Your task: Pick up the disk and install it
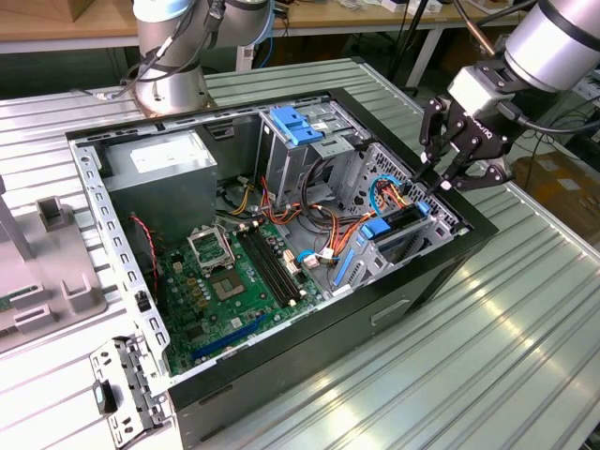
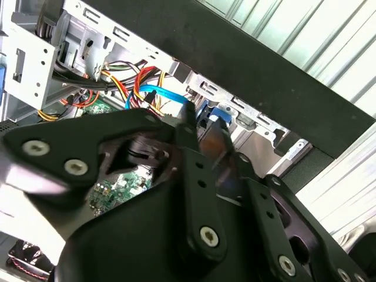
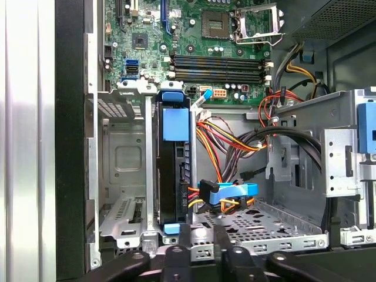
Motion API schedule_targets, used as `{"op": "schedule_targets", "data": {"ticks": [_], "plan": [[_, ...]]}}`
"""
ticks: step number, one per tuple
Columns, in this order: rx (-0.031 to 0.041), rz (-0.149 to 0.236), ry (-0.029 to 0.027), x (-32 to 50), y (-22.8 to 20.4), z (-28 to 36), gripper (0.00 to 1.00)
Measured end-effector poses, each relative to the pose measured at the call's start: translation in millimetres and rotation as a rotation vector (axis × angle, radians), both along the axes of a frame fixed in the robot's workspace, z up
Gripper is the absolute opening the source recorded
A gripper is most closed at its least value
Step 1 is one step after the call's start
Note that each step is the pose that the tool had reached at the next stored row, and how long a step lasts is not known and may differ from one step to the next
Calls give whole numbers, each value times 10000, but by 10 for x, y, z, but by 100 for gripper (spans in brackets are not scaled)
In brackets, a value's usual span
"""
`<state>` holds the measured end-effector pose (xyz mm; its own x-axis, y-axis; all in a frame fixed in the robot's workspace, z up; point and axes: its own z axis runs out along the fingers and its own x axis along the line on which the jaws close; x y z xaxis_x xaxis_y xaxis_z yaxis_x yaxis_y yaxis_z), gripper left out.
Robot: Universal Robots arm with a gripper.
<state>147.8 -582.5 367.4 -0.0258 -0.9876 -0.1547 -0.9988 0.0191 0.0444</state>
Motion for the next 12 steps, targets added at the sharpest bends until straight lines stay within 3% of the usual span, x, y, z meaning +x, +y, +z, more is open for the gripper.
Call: {"op": "schedule_targets", "data": {"ticks": [1,6,9,12], "plan": [[0,0,0,0,0,0,36],[0,1,0,-15,11,0,36],[1,0,-4,-93,37,0,36],[0,0,-43,-182,37,4,36]]}}
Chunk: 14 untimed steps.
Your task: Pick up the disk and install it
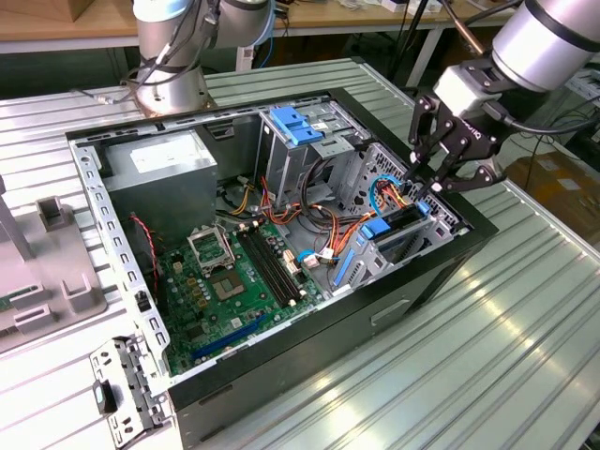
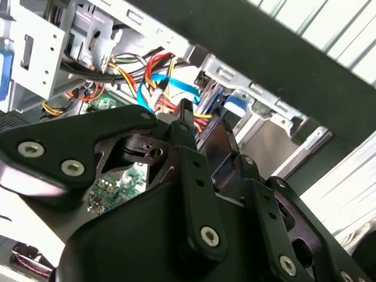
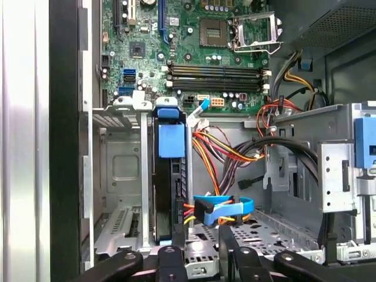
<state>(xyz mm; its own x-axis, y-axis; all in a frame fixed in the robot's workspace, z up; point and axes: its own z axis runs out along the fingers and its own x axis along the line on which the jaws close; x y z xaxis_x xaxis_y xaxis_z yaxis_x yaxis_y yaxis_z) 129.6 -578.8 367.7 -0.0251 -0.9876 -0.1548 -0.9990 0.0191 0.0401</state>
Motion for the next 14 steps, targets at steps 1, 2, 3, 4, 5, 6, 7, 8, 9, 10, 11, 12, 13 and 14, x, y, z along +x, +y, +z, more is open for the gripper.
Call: {"op": "schedule_targets", "data": {"ticks": [1,2,3,4,5,6,7,8,9,10,11,12,13,14], "plan": [[0,1,-11,-32,0,0,36],[1,0,-15,-52,0,0,36],[1,0,-17,-73,0,0,36],[1,0,-18,-93,0,0,36],[3,0,-18,-121,0,0,36],[5,0,-19,-137,-1,0,36],[10,-1,-19,-142,-3,-2,36],[10,0,-18,-142,-3,-2,36],[10,1,-18,-142,-3,-2,36],[10,1,-18,-142,-3,-2,36],[11,0,-18,-142,-3,-2,36],[11,0,-18,-142,-3,-1,35],[11,0,-18,-142,-3,-2,35],[12,0,-18,-142,-3,-2,28]]}}
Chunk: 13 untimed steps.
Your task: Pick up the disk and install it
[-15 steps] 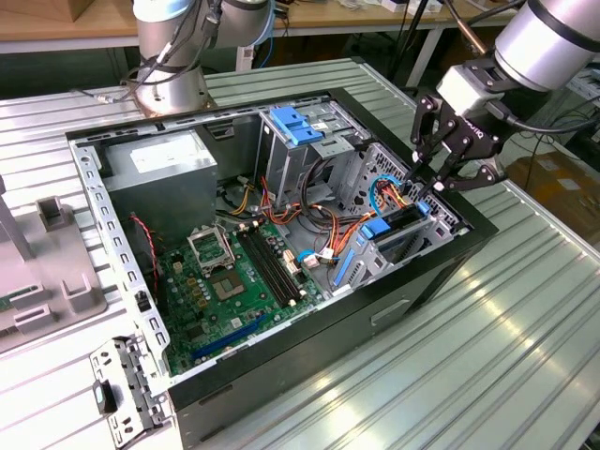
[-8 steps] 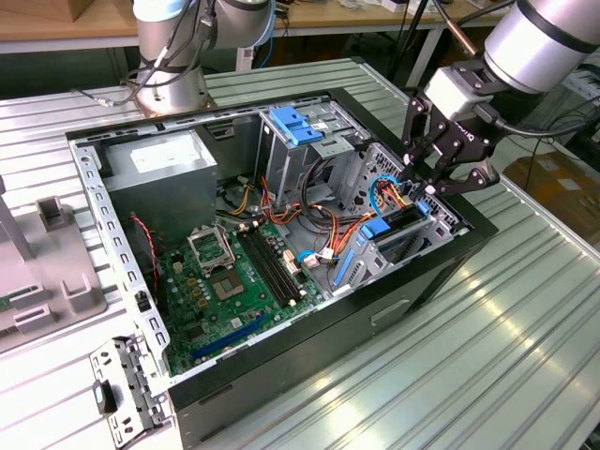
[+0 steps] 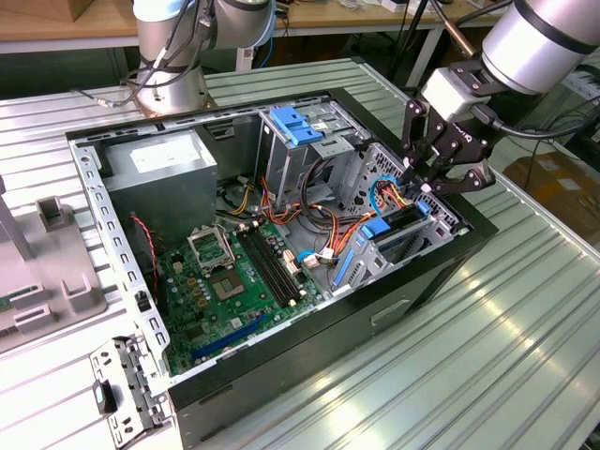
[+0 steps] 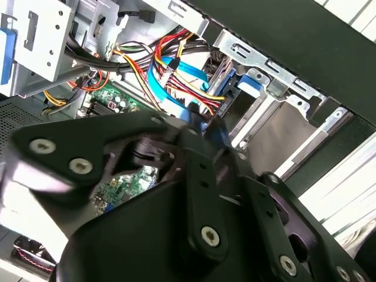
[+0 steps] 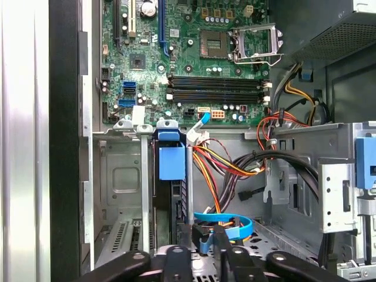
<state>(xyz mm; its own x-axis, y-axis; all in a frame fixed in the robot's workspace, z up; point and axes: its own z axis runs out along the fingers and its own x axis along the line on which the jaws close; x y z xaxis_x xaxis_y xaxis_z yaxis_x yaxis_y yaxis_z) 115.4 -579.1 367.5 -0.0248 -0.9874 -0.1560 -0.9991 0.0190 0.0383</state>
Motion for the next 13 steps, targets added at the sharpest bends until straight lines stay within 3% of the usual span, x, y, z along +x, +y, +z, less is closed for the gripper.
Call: {"op": "schedule_targets", "data": {"ticks": [2,6,13], "plan": [[1,0,0,0,0,0,16],[3,0,0,0,-3,0,16],[2,0,0,-57,-88,-19,16]]}}
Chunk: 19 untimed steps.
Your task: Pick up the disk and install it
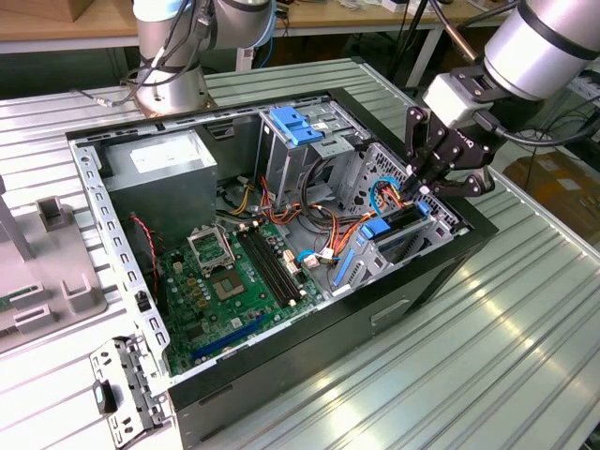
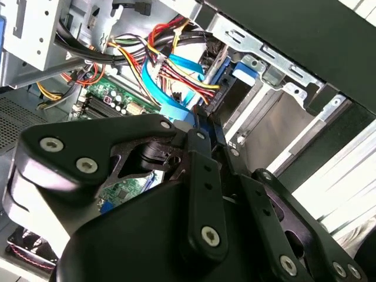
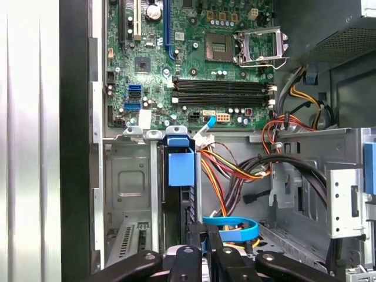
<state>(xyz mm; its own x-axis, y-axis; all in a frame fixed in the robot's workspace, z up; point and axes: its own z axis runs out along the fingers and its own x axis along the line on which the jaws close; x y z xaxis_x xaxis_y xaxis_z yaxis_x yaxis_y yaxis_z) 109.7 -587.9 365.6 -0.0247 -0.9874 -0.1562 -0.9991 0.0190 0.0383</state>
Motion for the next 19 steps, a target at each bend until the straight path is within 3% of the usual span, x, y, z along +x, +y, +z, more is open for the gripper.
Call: {"op": "schedule_targets", "data": {"ticks": [11,19], "plan": [[24,16,0,-44,-32,-159,16],[29,18,0,-63,-37,-200,16]]}}
